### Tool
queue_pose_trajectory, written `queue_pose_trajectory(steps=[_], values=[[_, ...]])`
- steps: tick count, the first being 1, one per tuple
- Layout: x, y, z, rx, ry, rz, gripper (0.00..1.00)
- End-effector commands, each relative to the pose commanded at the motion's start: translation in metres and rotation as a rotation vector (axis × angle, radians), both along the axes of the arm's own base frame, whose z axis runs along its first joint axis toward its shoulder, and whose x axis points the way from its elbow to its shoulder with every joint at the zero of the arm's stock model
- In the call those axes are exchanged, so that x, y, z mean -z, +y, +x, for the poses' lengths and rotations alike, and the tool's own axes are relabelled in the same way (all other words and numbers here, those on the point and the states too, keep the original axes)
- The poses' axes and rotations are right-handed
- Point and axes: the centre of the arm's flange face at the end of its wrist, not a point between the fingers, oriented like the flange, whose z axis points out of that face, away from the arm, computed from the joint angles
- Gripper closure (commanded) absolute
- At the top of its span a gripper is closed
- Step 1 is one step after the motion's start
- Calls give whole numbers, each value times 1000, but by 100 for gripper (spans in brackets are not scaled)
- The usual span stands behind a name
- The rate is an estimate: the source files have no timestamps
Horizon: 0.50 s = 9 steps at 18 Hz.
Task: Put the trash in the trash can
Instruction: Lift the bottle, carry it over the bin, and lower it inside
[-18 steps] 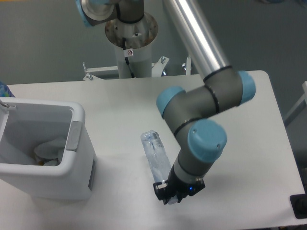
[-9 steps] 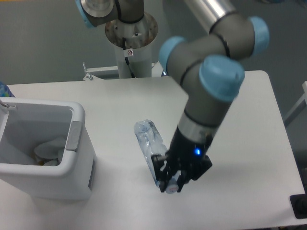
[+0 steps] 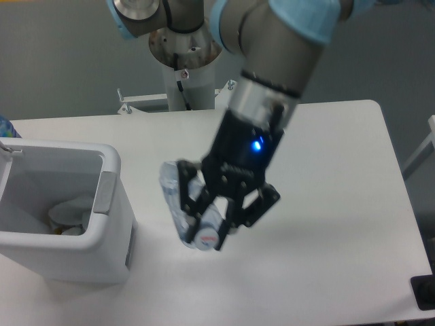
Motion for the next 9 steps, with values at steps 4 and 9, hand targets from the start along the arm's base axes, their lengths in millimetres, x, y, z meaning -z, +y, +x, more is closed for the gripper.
queue_pose_trajectory(steps=[4,9], values=[[-13,11,35,52,7,26,100],[-20,31,78,124,39,55,100]])
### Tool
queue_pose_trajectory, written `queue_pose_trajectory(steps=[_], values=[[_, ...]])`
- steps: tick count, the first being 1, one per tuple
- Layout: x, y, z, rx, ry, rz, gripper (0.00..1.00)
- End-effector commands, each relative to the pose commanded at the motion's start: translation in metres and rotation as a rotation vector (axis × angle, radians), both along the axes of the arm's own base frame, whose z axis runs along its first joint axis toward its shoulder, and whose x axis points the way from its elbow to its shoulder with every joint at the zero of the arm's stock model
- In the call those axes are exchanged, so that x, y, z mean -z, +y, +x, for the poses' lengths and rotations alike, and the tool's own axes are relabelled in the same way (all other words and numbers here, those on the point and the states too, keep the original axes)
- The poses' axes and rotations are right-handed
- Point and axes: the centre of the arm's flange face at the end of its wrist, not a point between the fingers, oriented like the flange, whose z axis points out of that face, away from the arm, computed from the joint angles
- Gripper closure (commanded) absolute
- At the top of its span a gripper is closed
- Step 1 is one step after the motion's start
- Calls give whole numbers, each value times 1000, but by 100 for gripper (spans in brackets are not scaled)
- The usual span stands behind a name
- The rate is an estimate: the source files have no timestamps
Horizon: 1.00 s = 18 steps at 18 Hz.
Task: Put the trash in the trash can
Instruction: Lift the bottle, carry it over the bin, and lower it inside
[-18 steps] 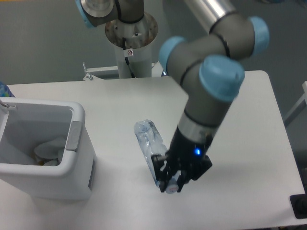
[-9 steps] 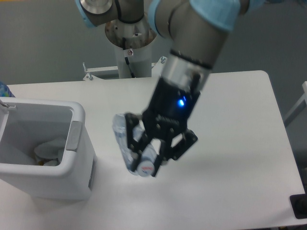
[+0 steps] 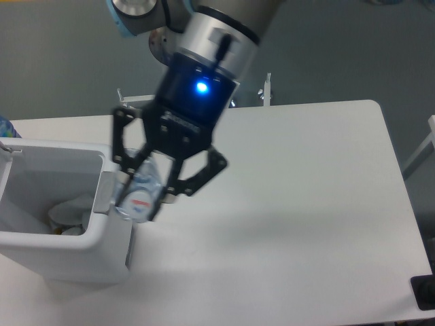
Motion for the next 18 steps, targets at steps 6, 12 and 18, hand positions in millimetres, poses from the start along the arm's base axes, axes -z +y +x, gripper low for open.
queue_pose_trajectory(steps=[6,12,18], values=[[13,29,47,80,-13,-12,100],[31,53,79,141,-8,-8,96],[44,65,84,165,11,2,55]])
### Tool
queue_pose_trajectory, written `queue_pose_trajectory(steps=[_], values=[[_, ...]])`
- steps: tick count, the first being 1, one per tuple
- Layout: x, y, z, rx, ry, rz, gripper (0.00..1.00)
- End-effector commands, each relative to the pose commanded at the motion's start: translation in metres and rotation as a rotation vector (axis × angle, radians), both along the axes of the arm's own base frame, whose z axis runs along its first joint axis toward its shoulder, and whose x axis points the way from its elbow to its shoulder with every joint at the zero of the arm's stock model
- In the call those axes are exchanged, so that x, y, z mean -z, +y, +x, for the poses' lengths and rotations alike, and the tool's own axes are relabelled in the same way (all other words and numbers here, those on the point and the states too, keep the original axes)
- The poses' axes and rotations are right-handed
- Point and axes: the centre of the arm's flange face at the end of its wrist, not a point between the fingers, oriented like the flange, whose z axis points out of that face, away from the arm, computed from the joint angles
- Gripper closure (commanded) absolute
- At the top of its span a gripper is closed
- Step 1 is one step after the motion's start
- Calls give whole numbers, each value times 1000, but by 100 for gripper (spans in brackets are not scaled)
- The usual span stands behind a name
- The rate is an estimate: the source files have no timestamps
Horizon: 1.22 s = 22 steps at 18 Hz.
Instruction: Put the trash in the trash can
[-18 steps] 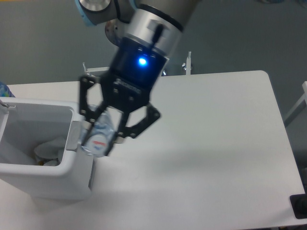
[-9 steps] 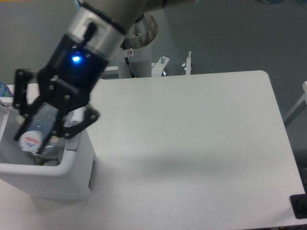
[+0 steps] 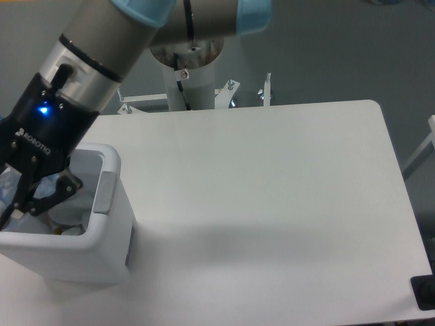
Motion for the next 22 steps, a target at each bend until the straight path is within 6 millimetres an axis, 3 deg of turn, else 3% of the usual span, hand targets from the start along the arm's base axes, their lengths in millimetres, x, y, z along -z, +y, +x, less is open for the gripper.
queue_pose_trajectory(steps=[3,4,9,10,17,22], values=[[8,-5,3,6,7,-11,8],[8,-10,6,12,13,-12,0],[9,-25,9,1,7,-24,0],[9,-28,-1,-16,4,-27,0],[15,-80,-125,-266,63,-75,0],[68,-128,-197,-334,69,-142,0]])
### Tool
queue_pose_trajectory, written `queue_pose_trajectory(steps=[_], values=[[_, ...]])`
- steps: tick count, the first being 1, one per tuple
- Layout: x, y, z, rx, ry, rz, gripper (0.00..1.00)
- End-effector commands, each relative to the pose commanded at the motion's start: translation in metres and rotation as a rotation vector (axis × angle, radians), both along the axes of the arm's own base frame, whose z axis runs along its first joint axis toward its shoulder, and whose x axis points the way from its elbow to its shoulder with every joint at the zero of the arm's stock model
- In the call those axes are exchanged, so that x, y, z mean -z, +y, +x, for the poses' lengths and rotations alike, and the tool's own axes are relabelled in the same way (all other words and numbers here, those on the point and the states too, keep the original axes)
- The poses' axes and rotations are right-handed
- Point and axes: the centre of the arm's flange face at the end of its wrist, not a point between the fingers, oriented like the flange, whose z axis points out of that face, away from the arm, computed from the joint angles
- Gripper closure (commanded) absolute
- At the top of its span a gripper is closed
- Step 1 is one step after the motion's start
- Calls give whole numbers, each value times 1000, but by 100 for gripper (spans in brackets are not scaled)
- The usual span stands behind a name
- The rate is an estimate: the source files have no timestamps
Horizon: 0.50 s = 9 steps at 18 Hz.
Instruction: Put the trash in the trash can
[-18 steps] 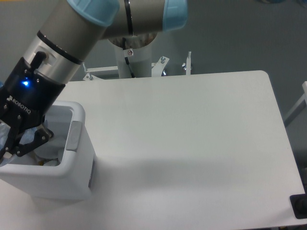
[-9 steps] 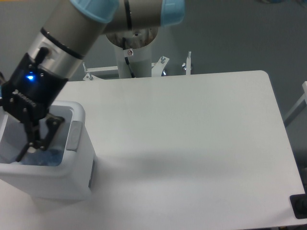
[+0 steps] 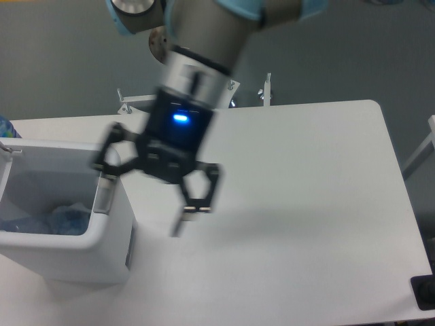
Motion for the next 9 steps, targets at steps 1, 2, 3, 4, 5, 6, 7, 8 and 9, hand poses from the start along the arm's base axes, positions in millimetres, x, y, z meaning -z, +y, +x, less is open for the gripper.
queue_pose_trajectory(steps=[1,2,3,4,5,6,7,8,9], values=[[13,-12,-14,-3,9,-15,0],[25,-24,-26,-8,15,-28,0],[35,-34,-37,-10,27,-40,0],[44,-44,-48,-23,42,-63,0],[51,-52,-55,-39,69,-101,0],[57,-58,-63,-56,112,-152,0],[67,-64,-71,-63,159,-213,0],[77,-72,-78,-65,204,-276,0],[89,-77,-81,-58,237,-335,0]])
